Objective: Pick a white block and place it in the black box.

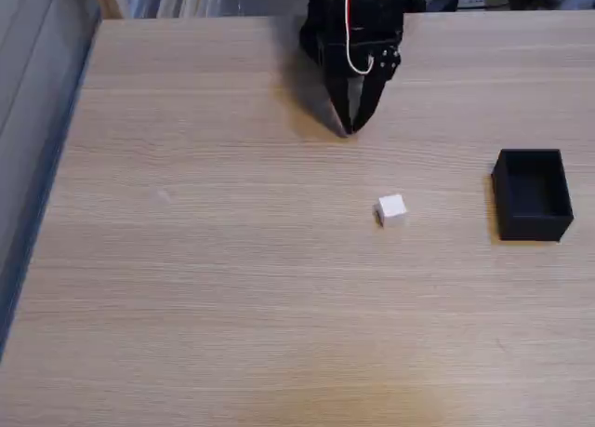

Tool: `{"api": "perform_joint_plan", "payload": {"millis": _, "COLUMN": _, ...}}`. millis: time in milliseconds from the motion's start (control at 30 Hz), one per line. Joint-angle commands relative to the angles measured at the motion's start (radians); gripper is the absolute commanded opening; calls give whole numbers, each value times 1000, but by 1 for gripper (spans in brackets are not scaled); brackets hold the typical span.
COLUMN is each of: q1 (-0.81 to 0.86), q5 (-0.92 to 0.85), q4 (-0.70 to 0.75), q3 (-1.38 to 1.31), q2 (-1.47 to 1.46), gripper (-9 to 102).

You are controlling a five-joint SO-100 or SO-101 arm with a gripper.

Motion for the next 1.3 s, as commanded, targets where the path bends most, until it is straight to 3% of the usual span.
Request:
{"api": "perform_joint_plan", "payload": {"millis": 0, "q1": -21, "q5": 37, "q4": -23, "q3": -112, "q2": -106, "gripper": 2}}
{"api": "perform_joint_plan", "payload": {"millis": 500, "q1": -104, "q5": 153, "q4": -98, "q3": -410, "q2": -520, "gripper": 23}}
{"api": "perform_joint_plan", "payload": {"millis": 867, "q1": -66, "q5": 124, "q4": -347, "q3": -449, "q2": -772, "gripper": 26}}
{"api": "perform_joint_plan", "payload": {"millis": 1267, "q1": -43, "q5": 140, "q4": -476, "q3": -546, "q2": -1005, "gripper": 26}}
